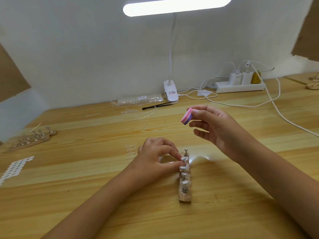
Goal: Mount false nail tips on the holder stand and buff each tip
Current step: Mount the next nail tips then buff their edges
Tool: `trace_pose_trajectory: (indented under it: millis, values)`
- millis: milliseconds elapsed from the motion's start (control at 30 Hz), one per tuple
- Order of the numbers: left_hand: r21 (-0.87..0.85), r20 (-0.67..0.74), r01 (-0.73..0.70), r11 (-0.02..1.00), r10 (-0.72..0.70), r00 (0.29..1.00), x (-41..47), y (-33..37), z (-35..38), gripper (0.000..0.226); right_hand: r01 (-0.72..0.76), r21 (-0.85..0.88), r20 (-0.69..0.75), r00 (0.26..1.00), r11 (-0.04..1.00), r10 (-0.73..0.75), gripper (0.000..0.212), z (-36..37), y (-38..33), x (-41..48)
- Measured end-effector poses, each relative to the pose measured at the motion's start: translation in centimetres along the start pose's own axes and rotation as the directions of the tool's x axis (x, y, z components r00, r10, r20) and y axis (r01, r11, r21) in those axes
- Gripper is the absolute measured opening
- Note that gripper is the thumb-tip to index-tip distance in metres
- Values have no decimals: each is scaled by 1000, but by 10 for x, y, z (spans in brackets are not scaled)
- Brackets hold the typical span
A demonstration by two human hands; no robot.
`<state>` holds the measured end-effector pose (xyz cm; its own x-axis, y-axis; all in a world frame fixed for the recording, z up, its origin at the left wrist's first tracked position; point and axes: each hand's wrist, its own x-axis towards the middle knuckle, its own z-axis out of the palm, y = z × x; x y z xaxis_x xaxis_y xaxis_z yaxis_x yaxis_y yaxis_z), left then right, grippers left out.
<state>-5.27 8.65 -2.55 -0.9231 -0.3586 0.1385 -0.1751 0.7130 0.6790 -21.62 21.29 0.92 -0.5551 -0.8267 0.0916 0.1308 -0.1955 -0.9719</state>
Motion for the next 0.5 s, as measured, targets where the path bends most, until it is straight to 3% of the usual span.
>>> trace_pose_trajectory:
  millis: [233, 333, 433, 500]
  values:
    - [-56, -80, 54, 997, -59, 995, 2, 0, 5, 11, -16, 0, -9, 1000, 1000, 16, 42, 1, 1, 0]
    - [-229, -198, 31, 973, -78, 977, 1, 0, 1, 7, -20, 11, 1, 1000, 1000, 20, 36, 1, 1, 0]
    - [-491, -268, -32, 871, -115, 957, -2, 2, -7, 15, -11, -1, 18, 1000, 1000, 11, 34, 2, 2, -1]
    - [-574, -277, -45, 817, -142, 950, -3, 2, -8, 22, -1, -24, 49, 999, 1000, 2, 34, 3, 3, -3]
